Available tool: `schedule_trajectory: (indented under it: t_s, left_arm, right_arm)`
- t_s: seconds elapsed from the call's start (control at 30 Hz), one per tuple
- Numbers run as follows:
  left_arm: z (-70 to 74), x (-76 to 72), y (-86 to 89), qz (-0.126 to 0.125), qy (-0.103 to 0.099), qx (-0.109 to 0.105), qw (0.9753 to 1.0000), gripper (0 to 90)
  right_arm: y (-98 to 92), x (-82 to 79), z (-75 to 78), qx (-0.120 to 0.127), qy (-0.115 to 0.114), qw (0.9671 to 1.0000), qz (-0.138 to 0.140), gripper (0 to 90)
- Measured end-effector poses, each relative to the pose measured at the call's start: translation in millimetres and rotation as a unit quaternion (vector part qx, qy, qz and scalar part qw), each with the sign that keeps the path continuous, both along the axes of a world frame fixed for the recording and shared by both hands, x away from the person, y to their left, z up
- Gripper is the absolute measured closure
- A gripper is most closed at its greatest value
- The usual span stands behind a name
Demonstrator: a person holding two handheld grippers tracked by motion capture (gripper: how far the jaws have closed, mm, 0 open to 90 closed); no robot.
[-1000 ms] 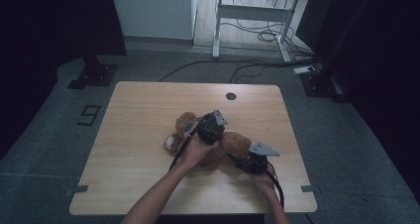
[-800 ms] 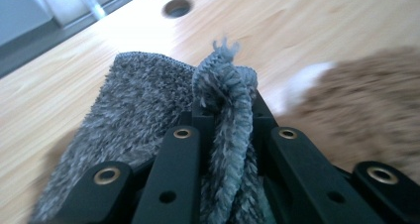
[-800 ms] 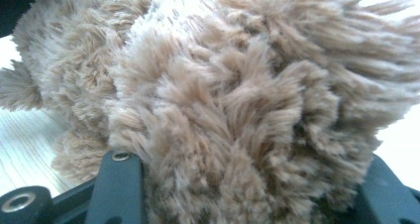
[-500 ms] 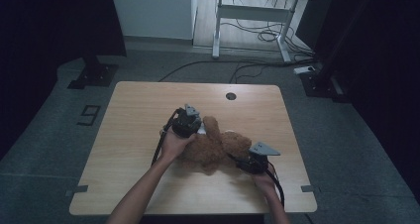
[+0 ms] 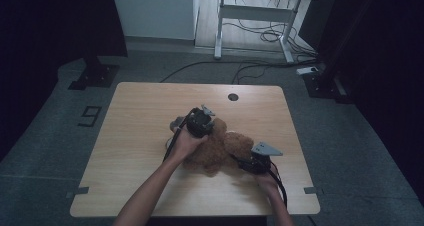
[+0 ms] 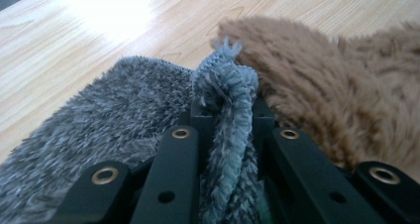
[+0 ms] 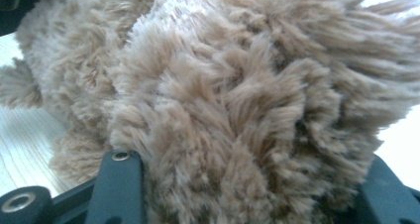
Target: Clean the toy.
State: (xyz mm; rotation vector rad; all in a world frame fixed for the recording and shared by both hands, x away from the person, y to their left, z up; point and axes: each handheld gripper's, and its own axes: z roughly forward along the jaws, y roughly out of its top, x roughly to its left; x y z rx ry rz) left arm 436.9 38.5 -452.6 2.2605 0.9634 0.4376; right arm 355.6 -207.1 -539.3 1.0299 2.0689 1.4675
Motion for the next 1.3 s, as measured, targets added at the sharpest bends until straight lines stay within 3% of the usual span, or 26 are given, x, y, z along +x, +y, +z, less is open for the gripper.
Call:
schedule_trajectory:
  t_s: [0.17,0.23,0.33,0.47,0.53,0.63,0.77,0.8,0.83,0.93,1.07,1.1,1.2,1.3]
  left_arm:
    - [-5.5,-15.6,20.2,-0.011,0.007,-0.024,0.9996,80.1]
    - [-6.1,-27.5,26.1,-0.016,0.001,-0.036,0.9992,80.3]
    - [-8.6,-45.2,30.4,-0.016,-0.017,-0.052,0.9984,80.4]
    - [-15.4,-62.1,35.4,-0.012,-0.042,-0.072,0.9964,80.4]
    - [-17.9,-69.0,38.0,-0.009,-0.047,-0.086,0.9952,80.4]
    - [-19.0,-76.6,41.9,-0.005,-0.053,-0.095,0.9941,80.4]
    - [-22.3,-88.5,49.6,-0.001,-0.062,-0.112,0.9917,80.4]
    - [-23.1,-92.9,51.1,-0.001,-0.068,-0.113,0.9913,80.4]
    - [-23.5,-95.4,52.1,-0.001,-0.072,-0.115,0.9908,80.4]
    - [-26.7,-106.6,58.2,0.0,-0.083,-0.124,0.9889,80.5]
    - [-29.8,-121.4,67.5,-0.011,-0.081,-0.14,0.9867,80.5]
    - [-30.1,-124.2,68.7,-0.013,-0.083,-0.14,0.9866,80.5]
    - [-31.0,-132.7,71.8,-0.017,-0.08,-0.142,0.9864,80.5]
    - [-31.8,-139.5,74.4,-0.021,-0.077,-0.148,0.9858,80.6]
  right_arm:
    - [-0.4,-0.7,-0.1,-0.003,-0.004,1.0,-0.001,40.9]
    - [-1.3,-2.3,0.3,-0.003,-0.001,1.0,-0.003,35.1]
    - [-1.5,-5.8,1.0,-0.005,0.003,0.9999,-0.01,25.3]
    - [-4.5,-8.8,5.8,-0.002,0.035,0.9994,-0.001,14.7]
    - [-7.3,-12.9,11.6,0.004,0.052,0.9986,0.013,11.9]
    - [-10.9,-21.2,25.0,0.008,0.057,0.998,0.025,5.9]
    - [-13.7,-27.3,49.6,0.055,0.045,0.9973,0.021,4.7]
    - [-11.8,-26.8,52.4,0.052,0.045,0.9975,0.018,4.2]
    - [-6.7,-24.5,54.5,0.03,0.05,0.9982,0.011,2.6]
    - [2.6,-18.8,49.5,0.008,0.079,0.9966,0.024,0.0]
    - [9.1,-19.3,29.5,-0.031,0.122,0.9916,0.028,1.4]
    - [7.9,-21.4,23.5,-0.023,0.122,0.9918,0.031,4.3]
    - [4.9,-27.0,15.1,-0.004,0.101,0.994,0.042,18.9]
    - [7.9,-33.5,10.5,-0.018,0.07,0.9964,0.045,37.2]
